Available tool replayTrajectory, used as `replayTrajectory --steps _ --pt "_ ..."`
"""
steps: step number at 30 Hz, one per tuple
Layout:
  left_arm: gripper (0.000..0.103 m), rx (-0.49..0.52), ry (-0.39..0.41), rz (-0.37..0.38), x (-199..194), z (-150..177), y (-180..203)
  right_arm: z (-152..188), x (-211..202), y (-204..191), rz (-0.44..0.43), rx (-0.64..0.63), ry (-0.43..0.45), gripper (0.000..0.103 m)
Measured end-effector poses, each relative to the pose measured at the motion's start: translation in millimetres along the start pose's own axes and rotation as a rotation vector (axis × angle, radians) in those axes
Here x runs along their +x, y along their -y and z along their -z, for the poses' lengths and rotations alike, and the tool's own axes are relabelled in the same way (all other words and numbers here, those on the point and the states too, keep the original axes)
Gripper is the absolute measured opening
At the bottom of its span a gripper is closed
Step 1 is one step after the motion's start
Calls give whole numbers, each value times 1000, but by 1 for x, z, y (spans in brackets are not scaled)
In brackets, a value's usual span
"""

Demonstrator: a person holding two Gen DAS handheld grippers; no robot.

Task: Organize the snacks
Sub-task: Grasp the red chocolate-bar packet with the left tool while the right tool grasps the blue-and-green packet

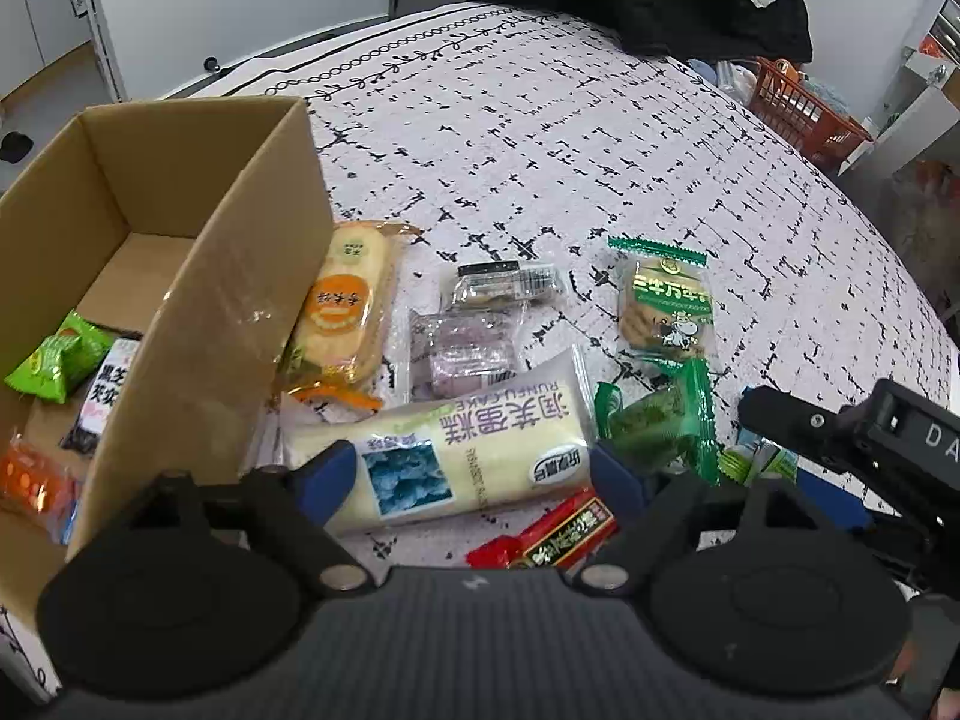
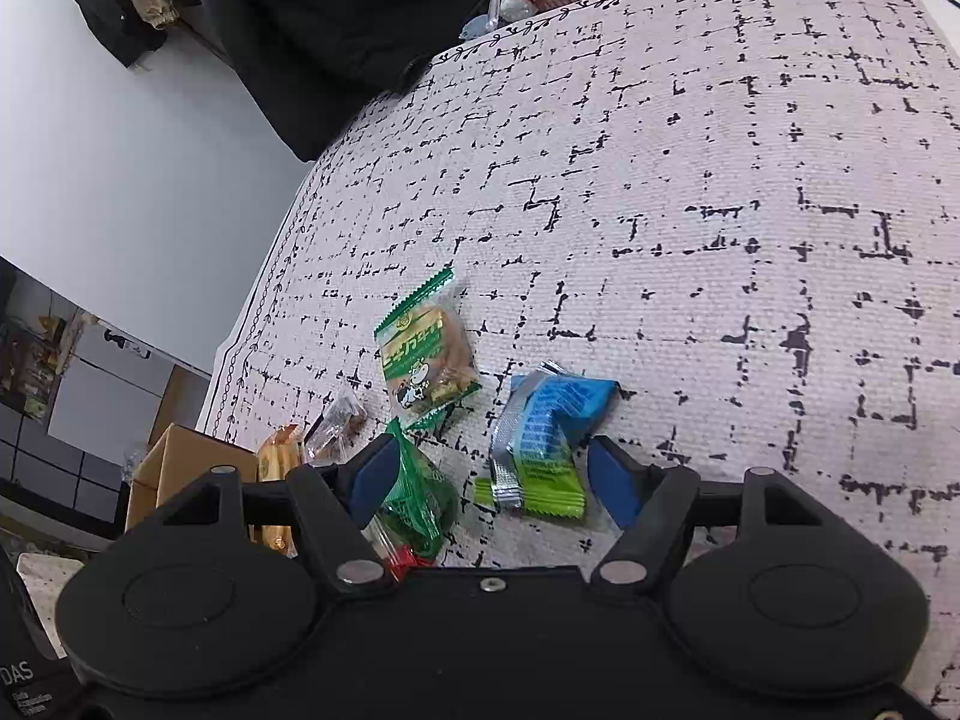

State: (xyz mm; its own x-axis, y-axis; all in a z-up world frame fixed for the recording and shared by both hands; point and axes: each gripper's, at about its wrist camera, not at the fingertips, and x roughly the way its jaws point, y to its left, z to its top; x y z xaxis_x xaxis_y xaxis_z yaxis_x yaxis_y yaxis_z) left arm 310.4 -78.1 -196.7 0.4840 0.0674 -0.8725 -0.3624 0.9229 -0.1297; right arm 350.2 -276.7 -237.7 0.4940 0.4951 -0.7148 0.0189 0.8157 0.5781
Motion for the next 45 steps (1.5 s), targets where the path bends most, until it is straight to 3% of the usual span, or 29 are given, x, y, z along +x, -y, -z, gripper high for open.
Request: replayTrajectory --steps 5,8,11,13,15,17,22,24,31,35,40,45 --pt "90 44 27 -1 6 1 6 1 0 -2 4 -20 4 69" --pt "93 60 27 -5 8 3 8 1 -2 1 6 -5 9 63" --pt "93 44 8 5 7 6 6 1 -3 3 21 4 15 48" --pt "93 21 -11 22 7 9 2 1 -3 5 34 8 8 32" --pt "91 -1 -34 29 6 12 0 2 -3 7 37 12 6 30" --pt "87 -39 -60 42 6 16 -4 2 -4 6 38 10 7 30" --pt "55 -87 -69 103 0 22 -11 4 -11 6 52 12 16 27" --pt "49 -68 -61 97 -4 20 -9 4 -13 7 59 15 19 27" --pt "51 43 -13 94 -24 7 1 3 -17 8 73 29 23 27" --pt "57 77 -66 111 -19 7 7 3 -17 9 72 38 20 27" --pt "78 14 -111 80 -2 17 6 3 -17 9 69 36 16 27" --pt "79 -36 -120 70 8 20 9 2 -16 8 67 20 10 31"
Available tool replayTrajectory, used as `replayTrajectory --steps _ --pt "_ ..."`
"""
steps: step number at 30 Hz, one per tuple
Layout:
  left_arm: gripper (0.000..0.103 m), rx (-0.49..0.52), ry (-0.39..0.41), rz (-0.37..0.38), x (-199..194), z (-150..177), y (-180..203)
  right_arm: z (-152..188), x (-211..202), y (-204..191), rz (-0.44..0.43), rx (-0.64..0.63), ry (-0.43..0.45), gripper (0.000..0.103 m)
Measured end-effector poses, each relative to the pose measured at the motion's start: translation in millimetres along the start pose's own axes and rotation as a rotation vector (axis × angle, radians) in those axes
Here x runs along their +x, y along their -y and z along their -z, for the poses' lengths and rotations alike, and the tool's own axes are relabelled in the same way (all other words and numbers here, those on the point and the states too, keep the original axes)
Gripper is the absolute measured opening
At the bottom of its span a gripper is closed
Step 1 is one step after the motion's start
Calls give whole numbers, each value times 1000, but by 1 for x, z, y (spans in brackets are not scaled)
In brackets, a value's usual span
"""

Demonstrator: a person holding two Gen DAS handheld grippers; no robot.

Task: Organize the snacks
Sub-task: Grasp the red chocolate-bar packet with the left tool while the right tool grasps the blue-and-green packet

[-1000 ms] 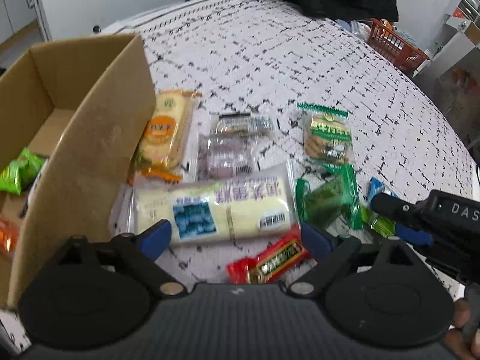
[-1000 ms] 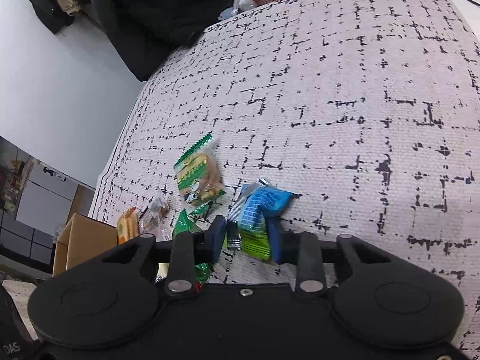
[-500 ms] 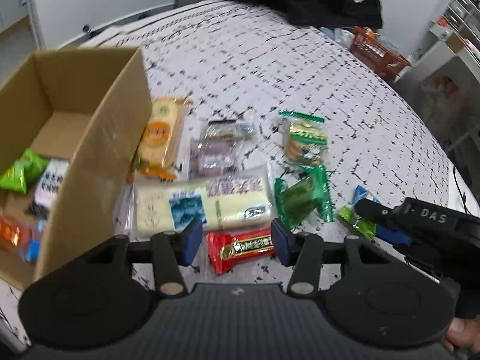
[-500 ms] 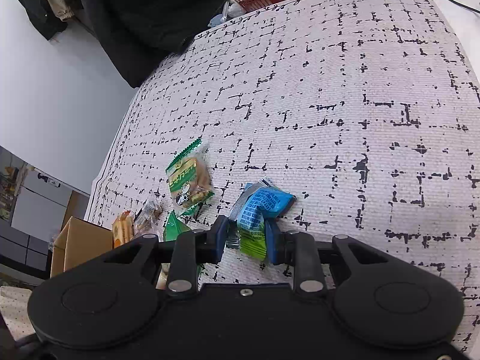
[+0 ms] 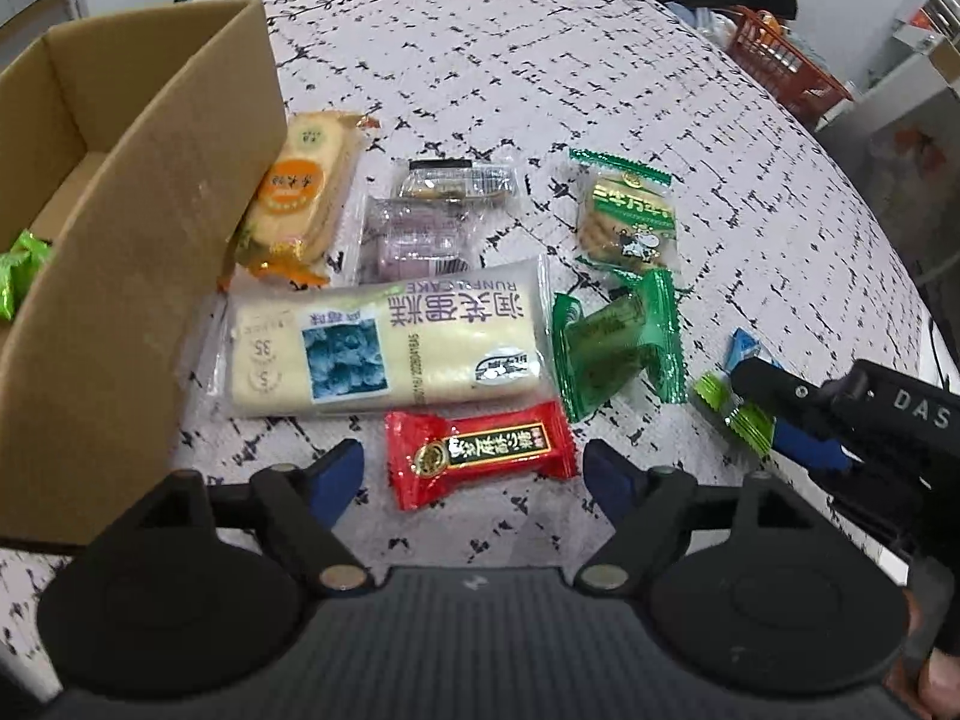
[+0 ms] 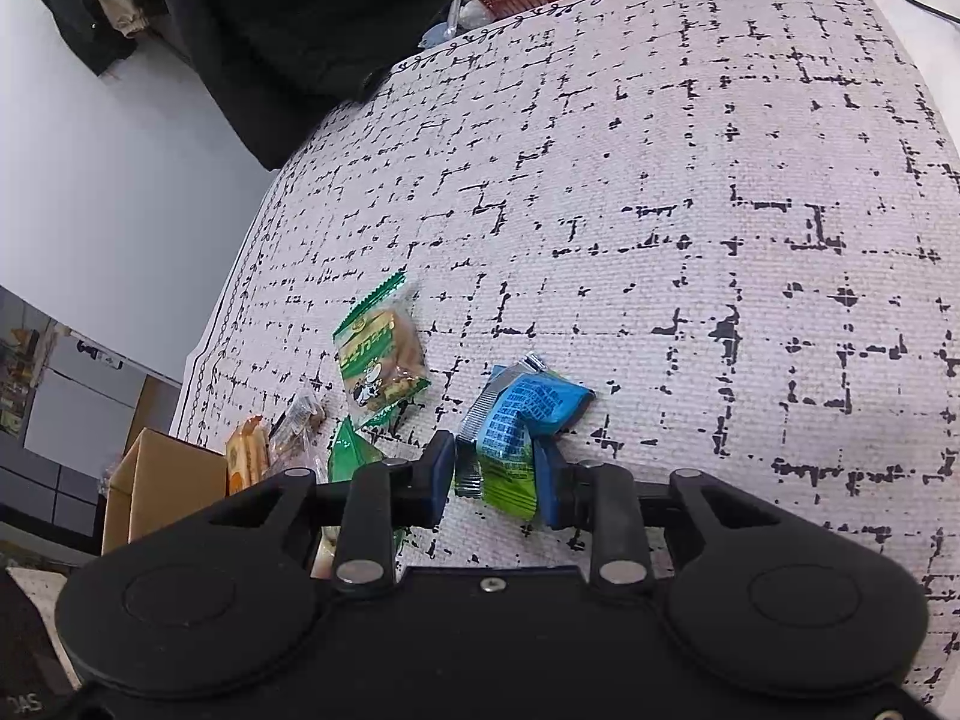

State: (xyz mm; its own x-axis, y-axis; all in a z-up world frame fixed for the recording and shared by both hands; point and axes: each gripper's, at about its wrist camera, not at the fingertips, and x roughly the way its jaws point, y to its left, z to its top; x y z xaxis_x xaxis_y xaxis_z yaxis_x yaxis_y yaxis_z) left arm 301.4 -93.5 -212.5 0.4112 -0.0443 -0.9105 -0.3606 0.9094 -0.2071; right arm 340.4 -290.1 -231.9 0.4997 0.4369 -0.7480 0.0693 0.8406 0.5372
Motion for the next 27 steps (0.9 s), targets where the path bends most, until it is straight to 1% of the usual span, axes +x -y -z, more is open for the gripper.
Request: replayTrajectory --steps 4,9,11,12,13,14,15,17,18,23,24,25,27 --pt "79 -18 24 -34 1 1 3 0 2 -2 -9 -16 -2 38" --pt "79 -55 35 -43 3 -1 2 -1 6 -2 -10 -24 5 38" --pt "74 -54 42 -57 4 0 3 -2 8 -3 -6 -33 10 38" --pt "68 -49 44 -65 4 0 4 -2 9 -4 -2 -40 11 37" --pt "61 -45 45 -70 4 0 5 -1 10 -4 5 -47 13 34" --pt "59 -41 47 -76 3 1 6 -1 11 -5 15 -52 16 32" --pt "53 -43 51 -68 2 2 6 -1 12 -5 18 -58 16 32" --pt "48 -49 54 -54 -1 2 7 0 12 -6 23 -70 21 30" --pt "43 -51 56 -50 -2 3 7 1 12 -8 29 -88 24 30" --pt "32 -75 57 -18 -14 6 8 6 2 -12 59 -142 25 28" --pt "25 -82 58 -12 -17 7 8 7 -2 -12 70 -147 25 28" --pt "22 -85 65 -6 -20 8 8 8 -6 -12 73 -148 27 28" --pt "20 -90 75 7 -26 10 6 10 -15 -12 62 -143 33 28"
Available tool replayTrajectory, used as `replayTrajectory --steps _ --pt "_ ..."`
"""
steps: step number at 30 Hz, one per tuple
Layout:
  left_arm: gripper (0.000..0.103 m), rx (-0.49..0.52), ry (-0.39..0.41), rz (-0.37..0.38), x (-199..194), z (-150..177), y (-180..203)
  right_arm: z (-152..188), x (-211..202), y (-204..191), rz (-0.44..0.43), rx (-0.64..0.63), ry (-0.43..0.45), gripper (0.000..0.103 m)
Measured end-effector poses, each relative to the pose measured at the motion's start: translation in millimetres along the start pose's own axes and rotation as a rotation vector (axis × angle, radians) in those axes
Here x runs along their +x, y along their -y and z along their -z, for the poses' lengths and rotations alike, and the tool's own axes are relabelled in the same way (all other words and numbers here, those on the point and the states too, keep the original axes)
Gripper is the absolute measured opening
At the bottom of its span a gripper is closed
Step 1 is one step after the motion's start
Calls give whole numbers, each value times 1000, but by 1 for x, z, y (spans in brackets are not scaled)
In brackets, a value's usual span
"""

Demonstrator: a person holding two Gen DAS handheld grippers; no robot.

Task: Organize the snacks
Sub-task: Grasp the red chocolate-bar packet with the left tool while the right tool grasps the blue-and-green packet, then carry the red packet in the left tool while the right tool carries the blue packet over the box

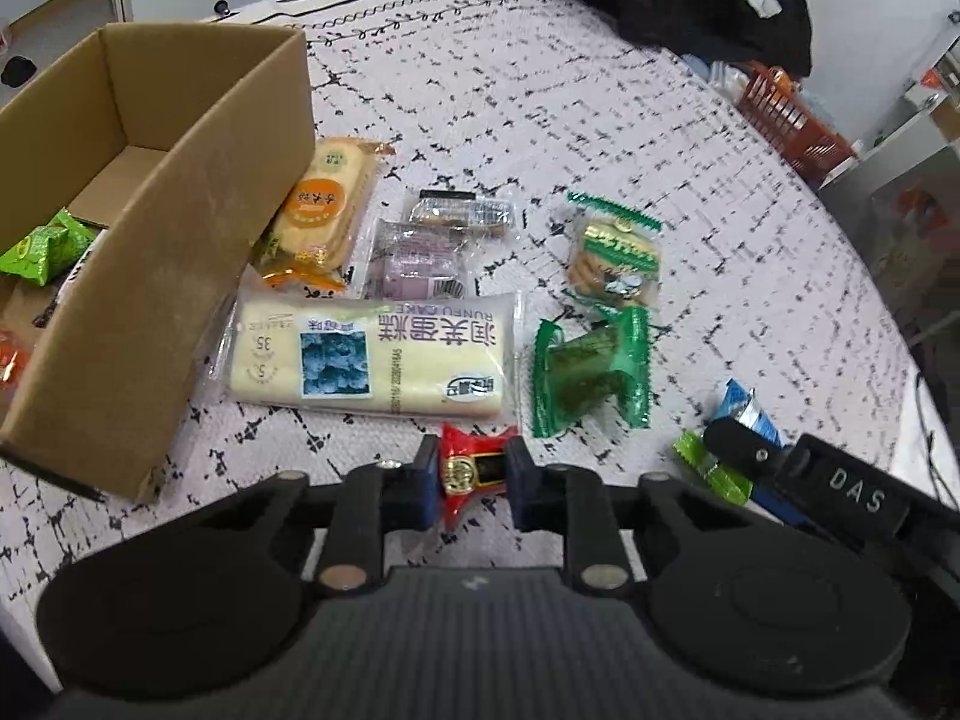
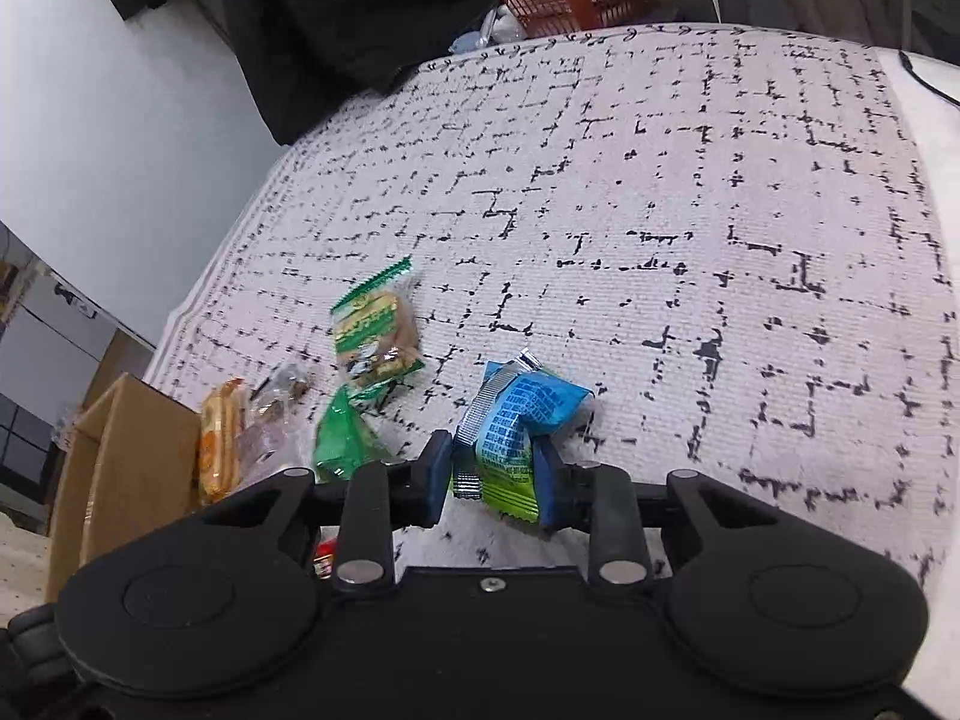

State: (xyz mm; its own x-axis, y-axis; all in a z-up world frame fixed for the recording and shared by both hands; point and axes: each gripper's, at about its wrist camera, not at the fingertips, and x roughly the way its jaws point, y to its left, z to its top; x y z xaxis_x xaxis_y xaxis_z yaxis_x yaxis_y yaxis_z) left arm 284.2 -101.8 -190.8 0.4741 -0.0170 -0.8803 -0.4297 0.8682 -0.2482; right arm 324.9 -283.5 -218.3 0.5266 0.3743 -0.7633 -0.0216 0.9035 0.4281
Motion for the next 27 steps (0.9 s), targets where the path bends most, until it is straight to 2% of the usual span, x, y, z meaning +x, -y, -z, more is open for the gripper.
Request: replayTrajectory --steps 4,10,27 --pt "18 -29 9 25 -9 5 -8 6 -12 -8 10 -20 2 28" --pt "16 -53 39 71 -28 12 -21 8 -38 -19 -1 -31 56 28" --pt "16 -82 182 181 -106 2 -52 23 -93 -55 -75 -12 137 28"
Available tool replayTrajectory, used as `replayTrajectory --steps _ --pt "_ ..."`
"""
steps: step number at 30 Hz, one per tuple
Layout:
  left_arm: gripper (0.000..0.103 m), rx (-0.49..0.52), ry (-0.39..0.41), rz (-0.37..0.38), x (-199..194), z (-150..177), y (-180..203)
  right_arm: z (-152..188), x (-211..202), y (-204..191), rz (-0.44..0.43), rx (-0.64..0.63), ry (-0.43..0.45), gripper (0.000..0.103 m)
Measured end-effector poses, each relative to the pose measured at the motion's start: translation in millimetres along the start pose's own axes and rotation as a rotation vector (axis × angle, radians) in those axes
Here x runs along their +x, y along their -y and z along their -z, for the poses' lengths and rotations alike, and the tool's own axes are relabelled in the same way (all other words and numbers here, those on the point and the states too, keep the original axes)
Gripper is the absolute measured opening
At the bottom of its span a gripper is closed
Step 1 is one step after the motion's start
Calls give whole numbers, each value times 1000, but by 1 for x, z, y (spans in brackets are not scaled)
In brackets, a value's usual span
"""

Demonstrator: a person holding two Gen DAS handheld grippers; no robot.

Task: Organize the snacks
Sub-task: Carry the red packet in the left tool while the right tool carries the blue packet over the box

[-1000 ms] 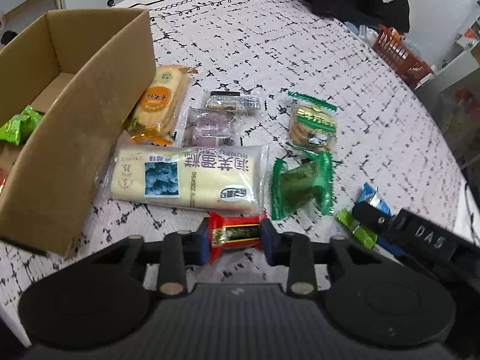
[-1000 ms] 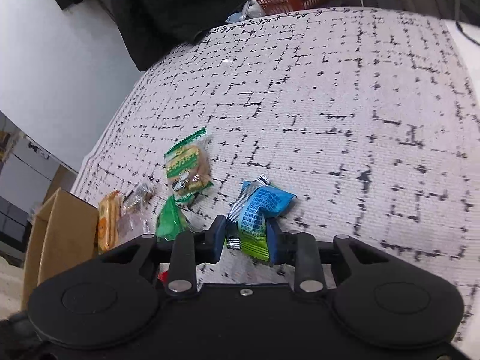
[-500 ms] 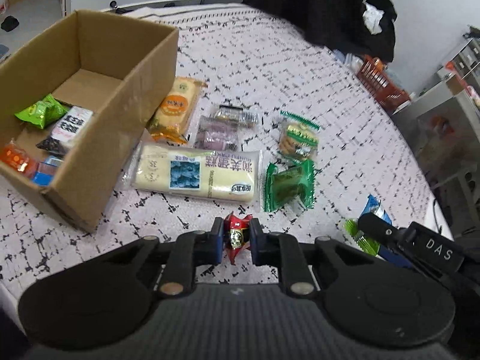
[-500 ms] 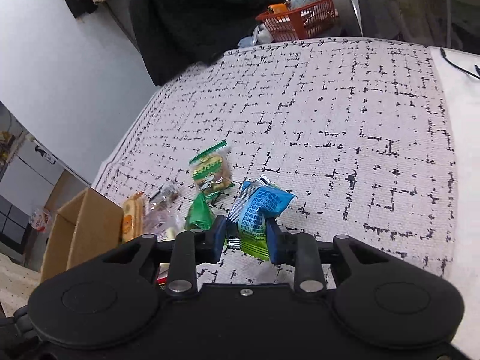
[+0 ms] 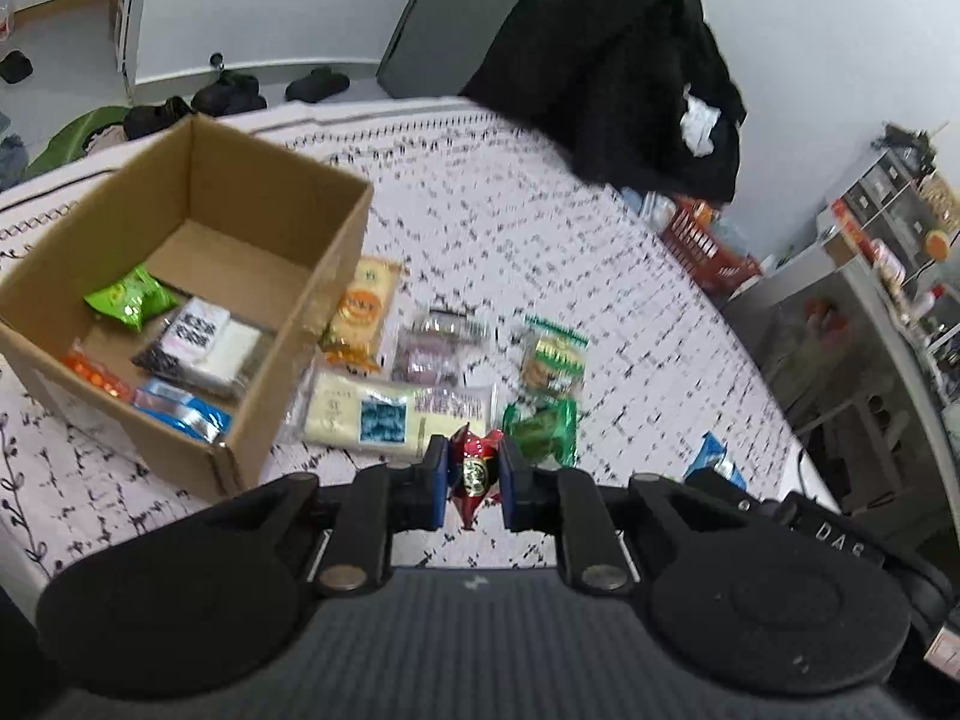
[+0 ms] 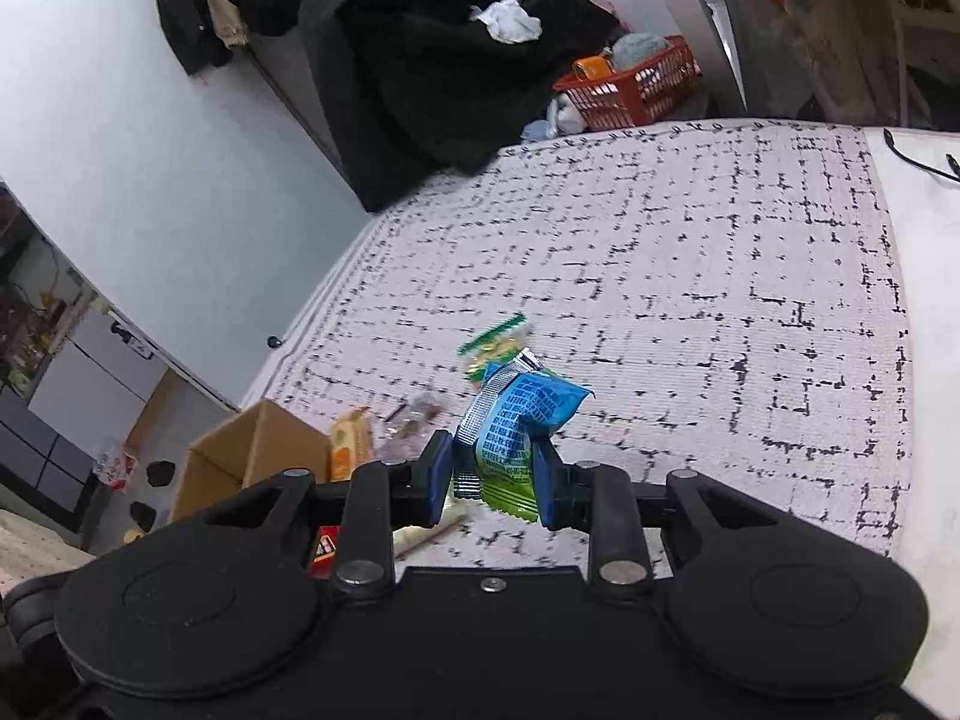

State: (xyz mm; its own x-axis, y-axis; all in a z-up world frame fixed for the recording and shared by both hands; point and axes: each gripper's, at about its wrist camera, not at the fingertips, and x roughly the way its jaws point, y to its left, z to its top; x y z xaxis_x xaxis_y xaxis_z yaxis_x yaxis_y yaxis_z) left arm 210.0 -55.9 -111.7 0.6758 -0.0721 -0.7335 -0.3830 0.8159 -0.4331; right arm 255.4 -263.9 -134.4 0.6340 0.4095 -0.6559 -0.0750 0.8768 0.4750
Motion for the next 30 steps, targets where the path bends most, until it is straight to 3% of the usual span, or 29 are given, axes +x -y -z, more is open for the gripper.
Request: replayTrajectory --steps 16,30 --pt "16 -28 107 27 -58 -21 -33 7 -26 -66 -73 -73 32 28" --pt "16 -125 141 30 -77 -40 -90 24 -14 -125 -98 -137 4 28"
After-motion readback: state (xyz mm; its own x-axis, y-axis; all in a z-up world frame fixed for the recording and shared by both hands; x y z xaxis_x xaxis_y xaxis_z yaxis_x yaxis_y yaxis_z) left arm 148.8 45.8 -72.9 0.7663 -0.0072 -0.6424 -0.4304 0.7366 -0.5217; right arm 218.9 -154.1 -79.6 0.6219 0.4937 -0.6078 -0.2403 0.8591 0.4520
